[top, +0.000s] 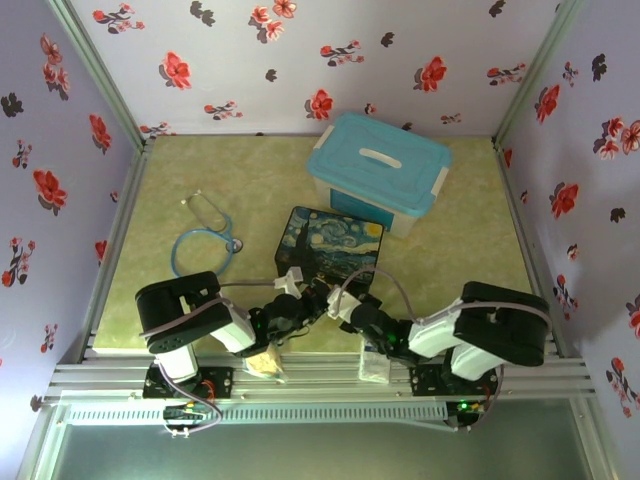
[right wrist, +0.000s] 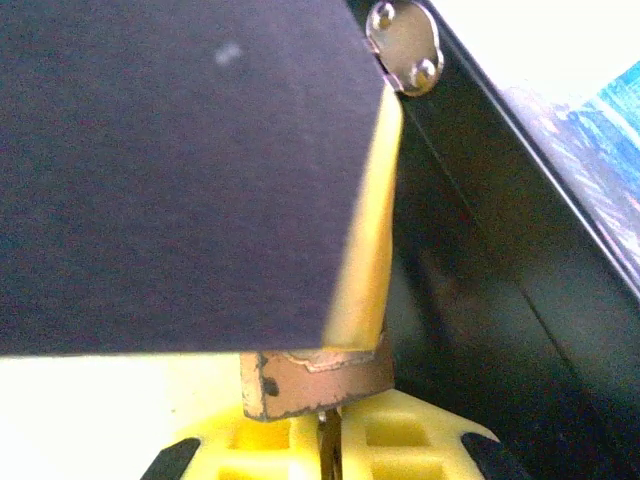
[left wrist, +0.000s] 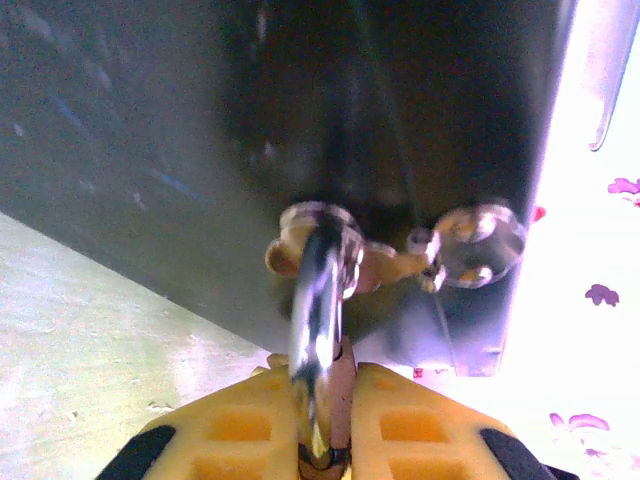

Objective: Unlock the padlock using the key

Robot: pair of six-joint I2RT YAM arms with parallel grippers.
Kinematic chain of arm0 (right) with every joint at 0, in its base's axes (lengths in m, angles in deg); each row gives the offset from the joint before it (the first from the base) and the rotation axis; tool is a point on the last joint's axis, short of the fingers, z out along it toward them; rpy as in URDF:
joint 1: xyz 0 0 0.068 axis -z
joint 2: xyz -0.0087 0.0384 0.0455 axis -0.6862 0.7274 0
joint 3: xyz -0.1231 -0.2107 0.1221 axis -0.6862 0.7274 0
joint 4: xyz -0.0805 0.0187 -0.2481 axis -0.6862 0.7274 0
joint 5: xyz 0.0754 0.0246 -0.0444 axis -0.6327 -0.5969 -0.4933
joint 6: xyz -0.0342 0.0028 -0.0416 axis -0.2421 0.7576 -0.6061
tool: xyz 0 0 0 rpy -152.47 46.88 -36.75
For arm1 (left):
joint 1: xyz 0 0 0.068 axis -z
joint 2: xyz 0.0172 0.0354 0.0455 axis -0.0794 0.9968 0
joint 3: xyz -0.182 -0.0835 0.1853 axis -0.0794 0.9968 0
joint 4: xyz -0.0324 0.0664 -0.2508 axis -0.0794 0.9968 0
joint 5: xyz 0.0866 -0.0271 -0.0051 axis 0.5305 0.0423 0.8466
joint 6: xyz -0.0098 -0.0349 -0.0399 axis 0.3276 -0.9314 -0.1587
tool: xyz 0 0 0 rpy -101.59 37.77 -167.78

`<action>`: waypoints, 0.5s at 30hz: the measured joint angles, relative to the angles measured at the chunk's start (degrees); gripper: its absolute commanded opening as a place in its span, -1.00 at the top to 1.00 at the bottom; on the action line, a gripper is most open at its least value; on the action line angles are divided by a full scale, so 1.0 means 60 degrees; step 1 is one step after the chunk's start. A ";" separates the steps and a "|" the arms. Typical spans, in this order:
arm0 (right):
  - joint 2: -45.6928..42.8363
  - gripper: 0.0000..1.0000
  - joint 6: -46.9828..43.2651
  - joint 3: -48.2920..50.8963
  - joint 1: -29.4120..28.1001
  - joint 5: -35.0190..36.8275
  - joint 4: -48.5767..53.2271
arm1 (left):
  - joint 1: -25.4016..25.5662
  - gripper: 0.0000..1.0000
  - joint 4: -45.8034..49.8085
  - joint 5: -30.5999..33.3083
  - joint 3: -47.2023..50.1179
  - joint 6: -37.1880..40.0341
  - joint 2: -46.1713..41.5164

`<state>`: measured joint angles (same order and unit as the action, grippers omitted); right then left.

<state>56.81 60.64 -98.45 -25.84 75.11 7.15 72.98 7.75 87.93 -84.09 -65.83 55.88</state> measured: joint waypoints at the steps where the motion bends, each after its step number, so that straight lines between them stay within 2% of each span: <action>1: -0.0240 0.91 0.0182 0.0000 0.0117 -0.0310 0.0295 | 0.0004 0.93 -0.0029 -0.0011 0.0000 0.0004 0.0000; 4: -0.1024 0.92 0.0710 0.0000 0.0484 -0.1290 0.1246 | 0.0055 0.92 -0.0102 -0.0055 0.0004 0.0007 0.0000; 9: -0.1963 0.92 0.1504 0.0000 0.1002 -0.2718 0.2470 | 0.0124 0.76 -0.0222 -0.0168 0.0011 0.0011 0.0087; 11: -0.2146 0.92 0.1778 0.0000 0.1137 -0.3115 0.2761 | 0.0157 0.66 -0.0270 -0.0229 0.0011 0.0011 0.0149; 15: -0.2248 0.92 0.2208 0.0000 0.1235 -0.3621 0.2980 | 0.0178 0.57 -0.0255 -0.0259 0.0022 0.0117 0.0182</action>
<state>43.33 73.88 -98.45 -18.43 53.38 25.03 74.05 6.22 86.38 -83.96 -65.13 56.97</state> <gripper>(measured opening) 0.086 0.183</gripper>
